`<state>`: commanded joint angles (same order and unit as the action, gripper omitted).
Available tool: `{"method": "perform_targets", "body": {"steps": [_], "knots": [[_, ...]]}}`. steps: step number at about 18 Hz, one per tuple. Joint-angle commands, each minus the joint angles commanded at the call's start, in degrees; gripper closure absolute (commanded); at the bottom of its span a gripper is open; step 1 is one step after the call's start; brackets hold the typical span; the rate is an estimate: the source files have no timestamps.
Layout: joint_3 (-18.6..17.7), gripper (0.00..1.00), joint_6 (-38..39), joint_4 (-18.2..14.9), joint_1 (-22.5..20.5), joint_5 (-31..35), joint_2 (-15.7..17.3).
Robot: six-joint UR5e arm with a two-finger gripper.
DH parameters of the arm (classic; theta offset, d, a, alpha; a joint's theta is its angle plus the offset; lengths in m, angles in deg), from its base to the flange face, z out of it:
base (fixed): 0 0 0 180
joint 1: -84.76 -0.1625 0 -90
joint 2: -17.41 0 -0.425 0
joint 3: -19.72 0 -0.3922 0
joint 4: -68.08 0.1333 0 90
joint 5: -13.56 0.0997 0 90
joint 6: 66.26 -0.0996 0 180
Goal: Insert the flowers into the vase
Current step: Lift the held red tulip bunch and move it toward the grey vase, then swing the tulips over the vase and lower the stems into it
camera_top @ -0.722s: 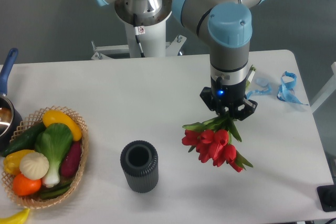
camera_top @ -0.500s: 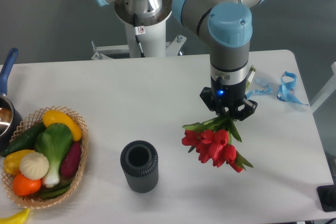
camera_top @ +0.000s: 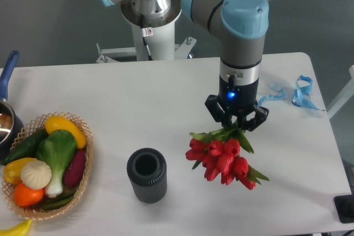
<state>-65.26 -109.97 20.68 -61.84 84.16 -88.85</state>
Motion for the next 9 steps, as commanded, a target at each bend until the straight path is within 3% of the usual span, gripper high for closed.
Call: {"method": "perform_targets", "body": {"steps": [3,5,9], "knots": [[0.08,1.00,4.67,5.55,0.44,-3.97,-0.09],[0.17,1.00,6.00,6.44,0.53,-9.40,-0.18],[0.61,1.00,8.63,6.45,-0.17,-31.09,-1.67]]}}
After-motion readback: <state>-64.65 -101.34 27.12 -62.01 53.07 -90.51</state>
